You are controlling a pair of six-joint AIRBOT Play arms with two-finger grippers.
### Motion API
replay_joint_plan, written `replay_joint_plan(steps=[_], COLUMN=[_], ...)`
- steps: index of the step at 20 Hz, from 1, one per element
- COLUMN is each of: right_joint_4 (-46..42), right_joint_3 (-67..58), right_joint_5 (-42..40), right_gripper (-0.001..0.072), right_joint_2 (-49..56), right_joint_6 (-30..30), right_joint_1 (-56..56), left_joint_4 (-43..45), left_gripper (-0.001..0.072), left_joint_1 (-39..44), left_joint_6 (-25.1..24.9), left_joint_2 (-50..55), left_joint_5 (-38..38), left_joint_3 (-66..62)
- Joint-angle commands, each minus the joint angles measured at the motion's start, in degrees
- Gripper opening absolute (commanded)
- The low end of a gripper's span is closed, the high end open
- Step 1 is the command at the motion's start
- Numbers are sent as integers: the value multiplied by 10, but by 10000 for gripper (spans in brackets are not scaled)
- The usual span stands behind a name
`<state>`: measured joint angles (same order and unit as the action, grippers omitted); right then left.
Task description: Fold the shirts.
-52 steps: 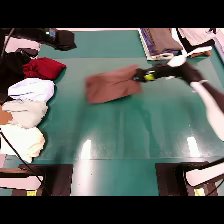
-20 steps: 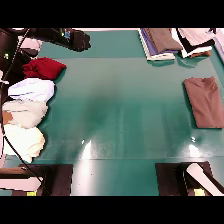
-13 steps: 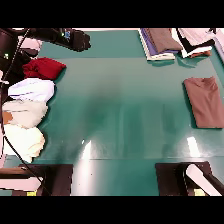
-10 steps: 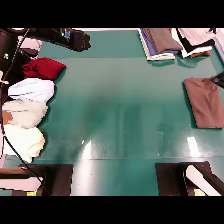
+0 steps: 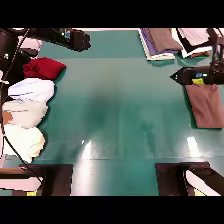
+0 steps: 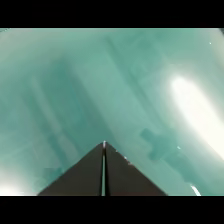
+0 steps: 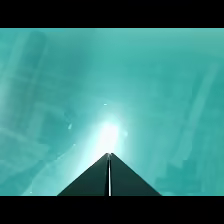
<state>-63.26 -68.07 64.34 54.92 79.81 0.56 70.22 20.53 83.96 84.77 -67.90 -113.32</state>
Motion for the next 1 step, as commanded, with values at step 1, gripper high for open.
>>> replay_joint_plan(steps=[1], right_joint_4=[3], right_joint_3=[0], right_joint_5=[-1], right_gripper=[19], right_joint_2=[0], right_joint_6=[-3], right_joint_1=[19], left_joint_4=[0], left_gripper=[22], left_joint_1=[0], left_joint_6=[0], left_joint_2=[0], left_joint_5=[0], left_joint_3=[0])
